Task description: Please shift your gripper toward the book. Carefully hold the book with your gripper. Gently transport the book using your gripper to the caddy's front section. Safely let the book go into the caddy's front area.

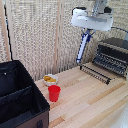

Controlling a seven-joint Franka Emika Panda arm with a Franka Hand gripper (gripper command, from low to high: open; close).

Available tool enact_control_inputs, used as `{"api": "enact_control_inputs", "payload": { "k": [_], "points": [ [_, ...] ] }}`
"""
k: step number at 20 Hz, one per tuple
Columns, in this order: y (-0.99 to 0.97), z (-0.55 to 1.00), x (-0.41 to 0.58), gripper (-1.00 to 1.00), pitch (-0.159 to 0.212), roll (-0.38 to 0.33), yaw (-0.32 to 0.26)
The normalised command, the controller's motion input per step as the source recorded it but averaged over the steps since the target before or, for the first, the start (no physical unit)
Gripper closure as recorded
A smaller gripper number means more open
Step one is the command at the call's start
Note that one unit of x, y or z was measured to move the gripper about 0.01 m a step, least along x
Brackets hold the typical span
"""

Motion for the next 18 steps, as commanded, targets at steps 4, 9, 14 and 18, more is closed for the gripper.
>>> {"api": "enact_control_inputs", "payload": {
  "k": [4, 9, 14, 18],
  "points": [
    [0.70, 0.38, 0.000, 1.00, 0.067, 0.009, -0.053],
    [0.77, 0.40, 0.000, 1.00, 0.021, 0.000, -0.078],
    [0.72, 0.42, 0.000, 1.00, -0.006, -0.005, -0.132],
    [0.65, 0.36, 0.000, 1.00, -0.011, -0.007, -0.180]
  ]
}}
